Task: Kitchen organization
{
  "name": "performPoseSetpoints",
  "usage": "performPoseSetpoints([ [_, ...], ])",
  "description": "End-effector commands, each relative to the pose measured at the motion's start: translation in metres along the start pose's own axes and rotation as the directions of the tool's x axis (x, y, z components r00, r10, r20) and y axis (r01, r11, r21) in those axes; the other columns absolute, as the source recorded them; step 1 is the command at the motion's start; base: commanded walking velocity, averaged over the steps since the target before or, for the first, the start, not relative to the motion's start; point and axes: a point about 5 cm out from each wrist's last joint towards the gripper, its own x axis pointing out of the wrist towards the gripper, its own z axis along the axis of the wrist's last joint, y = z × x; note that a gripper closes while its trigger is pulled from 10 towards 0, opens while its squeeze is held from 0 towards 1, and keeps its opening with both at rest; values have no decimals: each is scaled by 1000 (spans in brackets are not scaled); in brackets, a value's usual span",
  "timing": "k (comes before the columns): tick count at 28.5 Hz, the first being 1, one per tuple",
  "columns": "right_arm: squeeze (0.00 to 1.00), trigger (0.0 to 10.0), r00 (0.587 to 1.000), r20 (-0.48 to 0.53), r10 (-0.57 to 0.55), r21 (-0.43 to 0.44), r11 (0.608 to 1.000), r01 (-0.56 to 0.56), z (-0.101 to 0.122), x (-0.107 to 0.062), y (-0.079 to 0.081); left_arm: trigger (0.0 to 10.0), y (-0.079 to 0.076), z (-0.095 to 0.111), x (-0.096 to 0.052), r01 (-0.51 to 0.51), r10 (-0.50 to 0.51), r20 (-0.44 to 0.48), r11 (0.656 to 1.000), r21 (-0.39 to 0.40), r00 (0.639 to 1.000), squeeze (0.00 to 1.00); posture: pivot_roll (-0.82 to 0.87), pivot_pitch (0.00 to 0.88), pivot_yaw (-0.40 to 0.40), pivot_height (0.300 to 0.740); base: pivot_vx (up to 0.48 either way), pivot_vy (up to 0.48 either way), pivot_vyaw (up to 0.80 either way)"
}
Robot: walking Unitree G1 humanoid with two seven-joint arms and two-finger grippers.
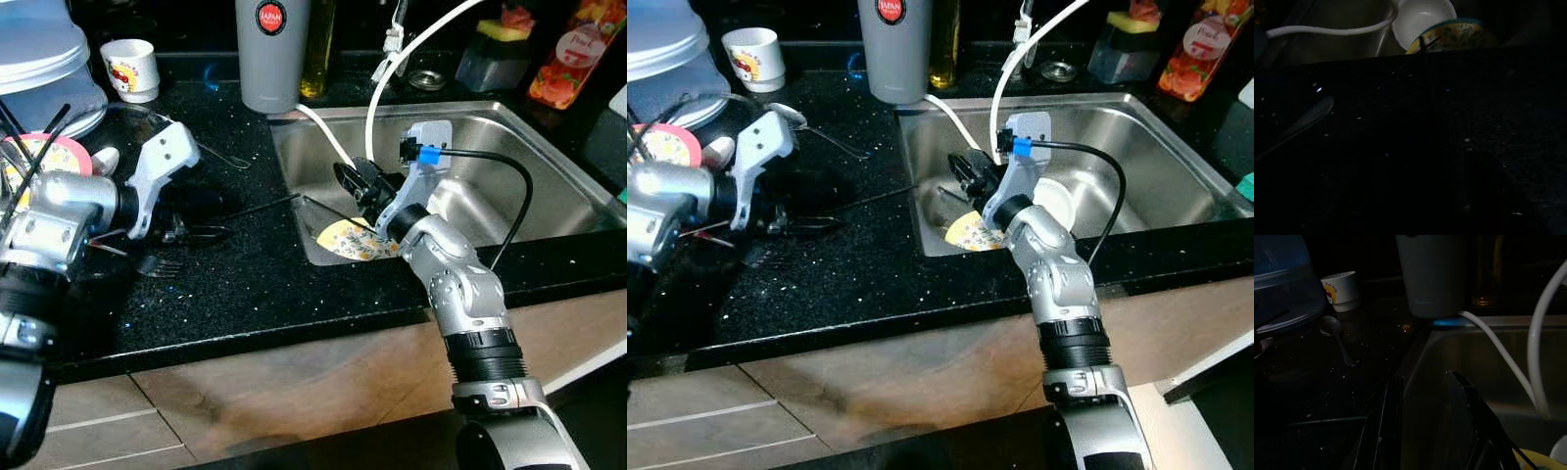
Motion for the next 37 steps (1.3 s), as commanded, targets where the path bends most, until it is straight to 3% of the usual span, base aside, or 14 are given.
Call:
performPoseSetpoints([
  [1, 0, 10000, 1000, 0, 0, 0, 1000, 0, 2, -2, -1, 0, -10, -34, 3, 41, -51, -172, 997, -58, 984, 0, 101, 191, -51, 740, 0, 0, 0],
  [18, 0, 10000, 1000, -1, -21, 18, 1000, 21, 1, -2, -5, 0, -2, -22, 5, 44, -48, -48, 996, -76, 998, 0, 104, 195, -53, 740, 0, 0, 0],
  [19, 0, 10000, 1000, 0, -25, 21, 999, 25, 1, -2, -5, 0, 2, -14, 5, 21, -19, 16, 996, -89, 1000, 0, 104, 195, -53, 740, 0, 0, 0],
  [22, 0, 10000, 1000, 1, -27, 22, 999, 27, 2, -2, -6, 0, 4, -11, 5, 12, -8, 44, 995, -95, 999, 0, 104, 195, -53, 740, 0, 0, 0],
  [24, 0, 10000, 999, 18, -46, 34, 998, 45, 4, -1, -8, 0, 10, 5, 4, -14, 38, 178, 991, -133, 983, 0, 107, 198, -49, 740, 0, 0, 0],
  [26, 0, 10000, 996, 45, -75, 51, 996, 73, 8, -2, -12, 0, 15, 24, 2, -30, 89, 338, 984, -177, 937, 0, 104, 181, -42, 740, 0, 0, 0],
  [28, 0, 10000, 994, 61, -90, 58, 995, 87, 12, -1, -14, 0, 16, 34, 1, -30, 112, 417, 980, -197, 902, 0, 102, 165, -42, 740, 0, 0, 0],
  [29, 0, 10000, 994, 61, -90, 58, 995, 87, 12, -1, -14, 0, 16, 34, 1, -30, 112, 417, 980, -197, 902, 0, 102, 165, -42, 740, 0, 0, 0],
  [31, 0, 10000, 991, 79, -109, 60, 993, 104, 16, 0, -17, 0, 14, 43, 4, -42, 140, 481, 977, -210, 865, 0, 98, 147, -44, 740, 0, 0, 0],
  [37, 0, 10000, 986, 94, -137, 77, 988, 130, 16, 1, -18, 0, 10, 50, 9, -20, 144, 538, 973, -229, 831, 0, 108, 152, -41, 740, 0, 0, 0],
])
